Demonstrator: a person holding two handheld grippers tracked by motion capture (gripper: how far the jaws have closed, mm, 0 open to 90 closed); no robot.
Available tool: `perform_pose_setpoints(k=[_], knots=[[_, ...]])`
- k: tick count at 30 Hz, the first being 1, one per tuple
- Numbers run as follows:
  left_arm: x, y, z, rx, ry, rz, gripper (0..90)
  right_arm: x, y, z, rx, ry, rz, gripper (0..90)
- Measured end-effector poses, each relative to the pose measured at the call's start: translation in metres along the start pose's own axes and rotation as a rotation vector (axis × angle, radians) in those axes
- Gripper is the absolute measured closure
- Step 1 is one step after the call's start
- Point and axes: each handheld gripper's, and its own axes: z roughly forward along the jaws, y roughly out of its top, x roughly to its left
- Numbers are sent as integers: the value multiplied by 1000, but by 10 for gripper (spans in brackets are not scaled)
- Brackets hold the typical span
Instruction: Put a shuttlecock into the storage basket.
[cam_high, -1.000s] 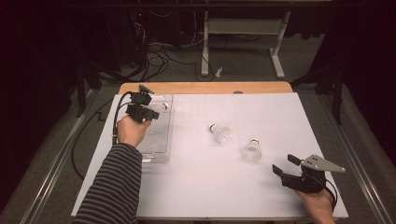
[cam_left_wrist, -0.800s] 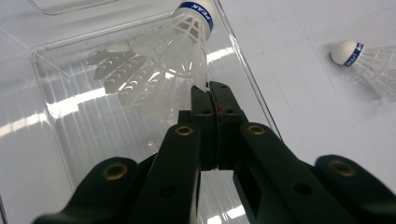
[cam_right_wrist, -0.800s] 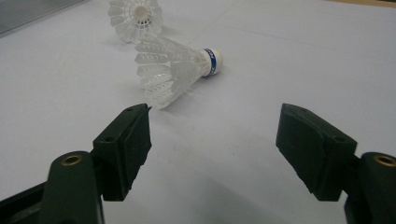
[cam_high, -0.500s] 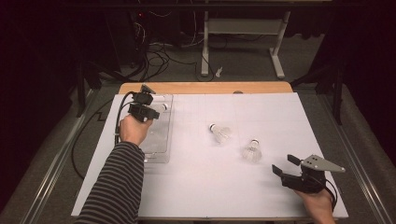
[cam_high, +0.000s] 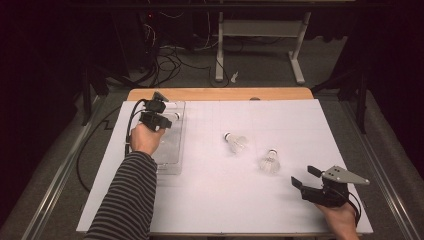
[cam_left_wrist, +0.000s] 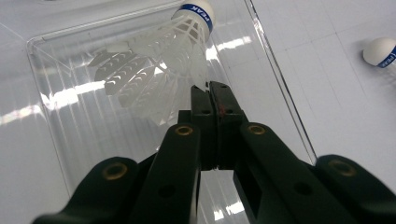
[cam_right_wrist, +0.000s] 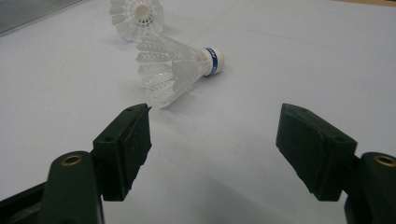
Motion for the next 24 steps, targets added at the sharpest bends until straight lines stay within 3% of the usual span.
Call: perform_pose_setpoints(k=[24], knots=[[-2,-5,8,27,7,5,890,0,0,0,2,3,1,271]])
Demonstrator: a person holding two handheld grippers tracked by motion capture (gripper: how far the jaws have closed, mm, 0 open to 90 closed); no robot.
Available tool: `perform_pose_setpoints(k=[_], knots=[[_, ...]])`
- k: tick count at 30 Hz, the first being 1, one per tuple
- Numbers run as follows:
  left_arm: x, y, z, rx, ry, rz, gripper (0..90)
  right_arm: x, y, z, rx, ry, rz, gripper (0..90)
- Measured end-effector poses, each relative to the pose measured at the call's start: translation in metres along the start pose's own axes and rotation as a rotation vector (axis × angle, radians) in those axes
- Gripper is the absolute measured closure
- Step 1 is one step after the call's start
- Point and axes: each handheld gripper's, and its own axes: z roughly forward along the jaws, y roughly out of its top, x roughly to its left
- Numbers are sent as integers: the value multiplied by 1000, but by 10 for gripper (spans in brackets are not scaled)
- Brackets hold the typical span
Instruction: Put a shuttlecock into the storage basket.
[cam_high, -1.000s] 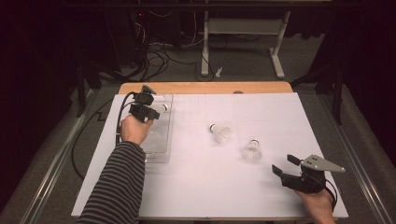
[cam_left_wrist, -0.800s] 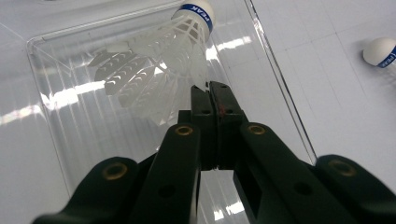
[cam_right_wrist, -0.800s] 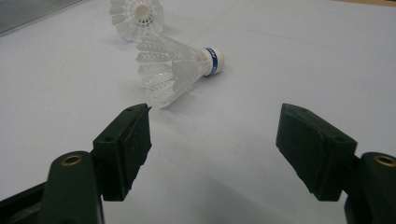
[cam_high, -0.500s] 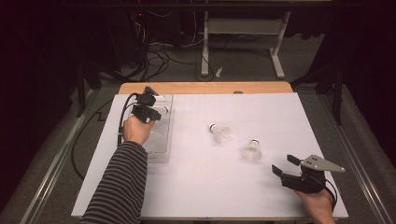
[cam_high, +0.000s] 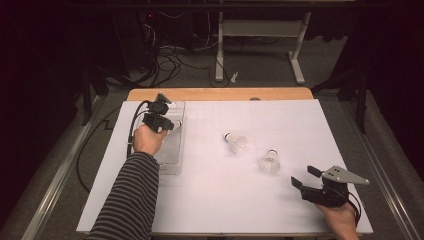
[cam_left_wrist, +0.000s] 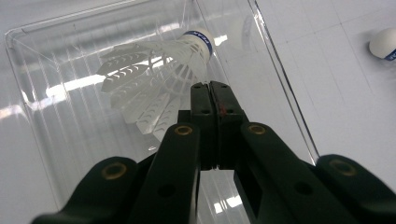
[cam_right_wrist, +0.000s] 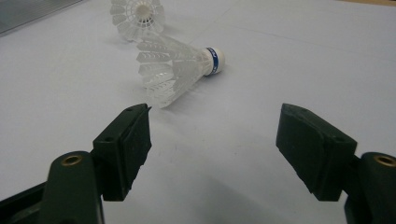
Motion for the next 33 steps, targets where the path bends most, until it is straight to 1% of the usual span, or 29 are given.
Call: perform_pose_setpoints(k=[5,12,14,19,23,29,33], knots=[[0,0,0,8,-1,-1,887,0,0,0,2,1,1,271],[1,0,-2,16,-18,-7,799,0,0,0,2,1,1,271],[0,-1,-3,16,-16,1,780,0,0,0,2,1,0,271],[0,-1,-7,16,-20,3,723,0,0,0,3,0,-1,271],[0,-2,-10,16,-15,10,683,0,0,0,2,1,0,272],[3,-4,-13,11,-15,4,631,0,0,0,3,0,-2,272],[5,-6,-16,17,-21,5,600,0,0,0,3,0,2,271]])
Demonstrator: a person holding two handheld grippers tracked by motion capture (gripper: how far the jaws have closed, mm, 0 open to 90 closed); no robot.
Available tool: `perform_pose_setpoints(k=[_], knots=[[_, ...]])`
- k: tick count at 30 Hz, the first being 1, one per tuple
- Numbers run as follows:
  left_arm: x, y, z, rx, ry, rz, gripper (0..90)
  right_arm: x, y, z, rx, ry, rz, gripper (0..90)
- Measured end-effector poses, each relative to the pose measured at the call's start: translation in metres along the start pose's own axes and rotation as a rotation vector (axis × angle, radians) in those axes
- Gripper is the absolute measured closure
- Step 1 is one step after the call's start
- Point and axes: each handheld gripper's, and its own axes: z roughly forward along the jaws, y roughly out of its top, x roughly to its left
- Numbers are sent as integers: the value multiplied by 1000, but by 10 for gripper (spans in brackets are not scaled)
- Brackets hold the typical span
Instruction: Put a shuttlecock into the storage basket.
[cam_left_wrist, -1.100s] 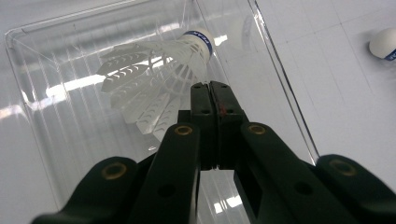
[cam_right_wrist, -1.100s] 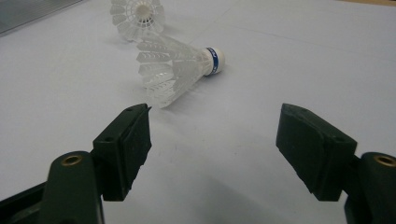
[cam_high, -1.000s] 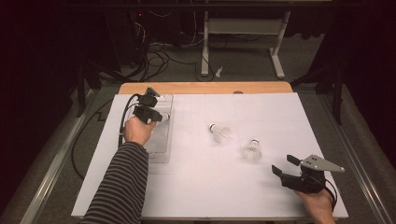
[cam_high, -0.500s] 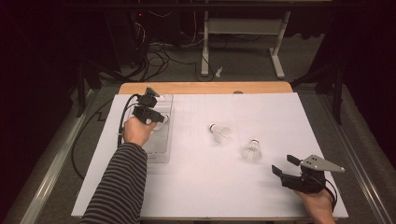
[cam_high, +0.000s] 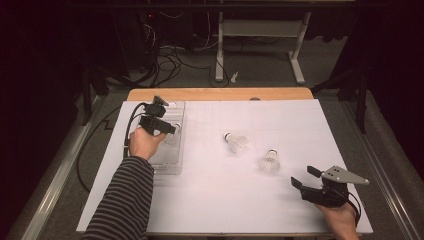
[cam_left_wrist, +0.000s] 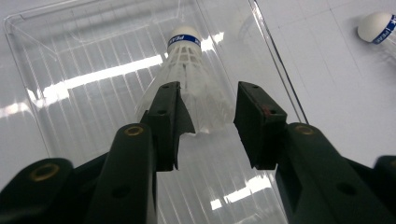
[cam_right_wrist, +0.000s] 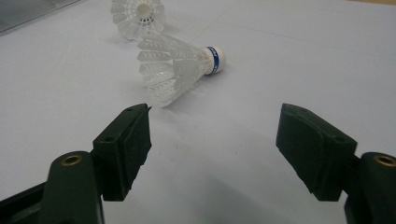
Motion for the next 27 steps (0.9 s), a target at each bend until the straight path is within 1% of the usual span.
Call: perform_pose_setpoints(k=[4,9,15,20,23,27], knots=[[1,-2,-3,-9,-4,0,574,0,0,0,0,-1,-1,272],[-2,-5,-8,-19,-13,17,541,0,0,0,0,-1,-1,271],[-3,-8,-14,-43,-23,26,493,0,0,0,-1,0,-1,271],[-2,-9,-17,-50,-30,27,469,0,0,0,-2,1,0,271],[-1,-11,-20,-63,-42,18,455,0,0,0,-2,1,-1,271],[-1,-13,-24,-83,-52,25,431,0,0,0,0,1,0,271]])
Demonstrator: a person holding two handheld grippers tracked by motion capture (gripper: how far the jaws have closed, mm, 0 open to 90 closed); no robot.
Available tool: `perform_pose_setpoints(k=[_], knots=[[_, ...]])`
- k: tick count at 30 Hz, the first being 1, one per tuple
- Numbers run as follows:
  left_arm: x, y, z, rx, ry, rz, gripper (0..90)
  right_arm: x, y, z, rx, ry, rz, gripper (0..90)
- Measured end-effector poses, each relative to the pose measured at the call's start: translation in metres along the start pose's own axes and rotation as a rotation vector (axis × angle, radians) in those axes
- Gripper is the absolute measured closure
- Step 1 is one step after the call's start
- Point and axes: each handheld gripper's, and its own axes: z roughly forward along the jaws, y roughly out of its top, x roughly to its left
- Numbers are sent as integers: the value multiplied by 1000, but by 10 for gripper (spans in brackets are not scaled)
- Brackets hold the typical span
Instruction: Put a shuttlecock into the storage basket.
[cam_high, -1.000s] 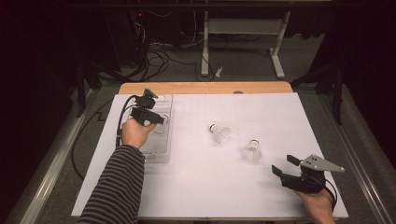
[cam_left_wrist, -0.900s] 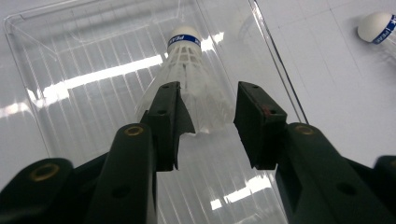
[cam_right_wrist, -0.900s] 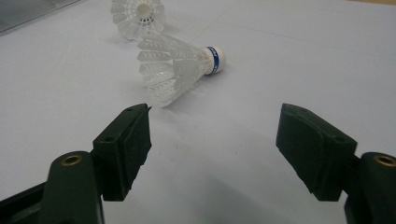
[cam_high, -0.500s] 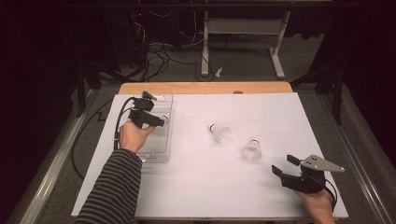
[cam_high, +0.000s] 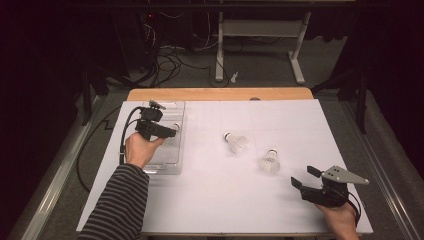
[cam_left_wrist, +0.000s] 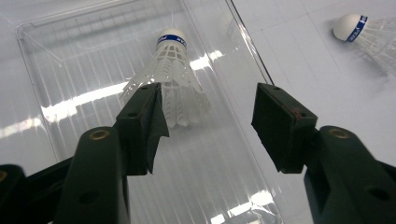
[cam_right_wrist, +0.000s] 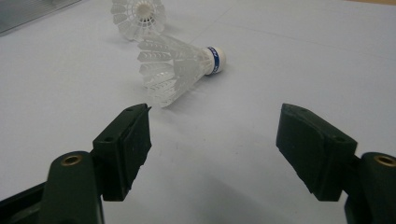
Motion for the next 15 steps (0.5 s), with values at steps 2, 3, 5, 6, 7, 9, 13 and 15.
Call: perform_pose_setpoints(k=[2,3,5,6,7,9,13,15], knots=[[-1,0,-2,-5,-5,3,424,0,0,0,-1,0,0,271],[-1,0,-3,-10,-9,0,421,0,0,0,-1,0,-1,271],[-2,-1,-5,-14,-13,4,415,0,0,0,-1,-1,-1,271],[-3,-1,-6,-16,-16,6,412,0,0,0,-2,-1,-2,271],[-3,-2,-6,-18,-17,7,407,0,0,0,-2,-1,-3,271],[-4,-4,-7,-19,-17,9,401,0,0,0,-4,-3,-4,271],[-3,-6,-8,-24,-14,13,400,0,0,-1,-6,-4,-5,271],[-3,-6,-9,-25,-18,15,393,0,0,-1,-6,-3,-5,271]])
